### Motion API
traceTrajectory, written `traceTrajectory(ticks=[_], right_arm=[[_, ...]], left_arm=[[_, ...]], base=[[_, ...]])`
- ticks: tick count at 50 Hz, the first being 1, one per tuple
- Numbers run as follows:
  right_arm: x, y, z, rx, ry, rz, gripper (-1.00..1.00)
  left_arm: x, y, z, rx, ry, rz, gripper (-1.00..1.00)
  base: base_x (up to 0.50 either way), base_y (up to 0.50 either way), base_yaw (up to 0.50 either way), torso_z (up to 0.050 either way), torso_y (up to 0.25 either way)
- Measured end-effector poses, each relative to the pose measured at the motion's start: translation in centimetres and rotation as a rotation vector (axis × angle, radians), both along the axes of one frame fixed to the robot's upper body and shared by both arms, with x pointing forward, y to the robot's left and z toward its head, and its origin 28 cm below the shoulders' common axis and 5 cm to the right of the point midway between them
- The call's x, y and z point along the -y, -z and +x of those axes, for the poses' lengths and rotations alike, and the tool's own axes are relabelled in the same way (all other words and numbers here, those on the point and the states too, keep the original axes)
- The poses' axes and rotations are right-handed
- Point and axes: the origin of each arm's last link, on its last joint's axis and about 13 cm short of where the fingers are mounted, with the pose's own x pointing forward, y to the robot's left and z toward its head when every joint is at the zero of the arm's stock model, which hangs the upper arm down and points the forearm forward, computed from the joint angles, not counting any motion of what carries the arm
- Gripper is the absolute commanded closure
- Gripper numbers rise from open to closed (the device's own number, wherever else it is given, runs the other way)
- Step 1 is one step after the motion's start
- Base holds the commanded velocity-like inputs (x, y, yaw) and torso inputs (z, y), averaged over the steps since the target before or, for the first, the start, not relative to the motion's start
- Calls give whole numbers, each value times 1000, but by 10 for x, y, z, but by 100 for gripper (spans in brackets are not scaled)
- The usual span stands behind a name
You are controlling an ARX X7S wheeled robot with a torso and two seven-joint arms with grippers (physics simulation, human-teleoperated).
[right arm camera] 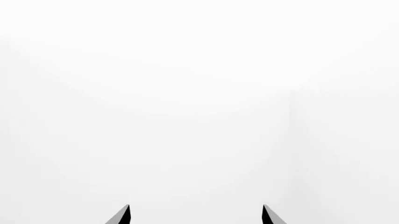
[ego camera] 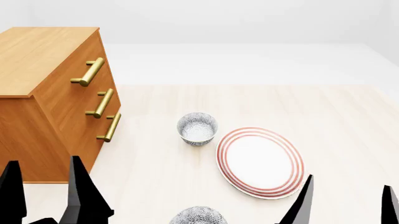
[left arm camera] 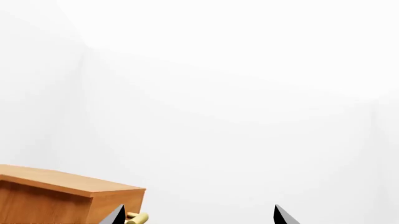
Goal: Stack the bowl in the middle on the bowl at the back.
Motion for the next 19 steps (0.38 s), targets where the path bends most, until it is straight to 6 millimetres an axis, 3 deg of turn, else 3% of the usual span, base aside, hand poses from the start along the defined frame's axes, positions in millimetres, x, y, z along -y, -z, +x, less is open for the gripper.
traceTrajectory(ticks=[19], right_arm=[[-3,-4,-13,104,15,-32,-100]], left_arm=[[-2,1,-4,23,8,-29,-100]], base=[[0,0,0,0,0]])
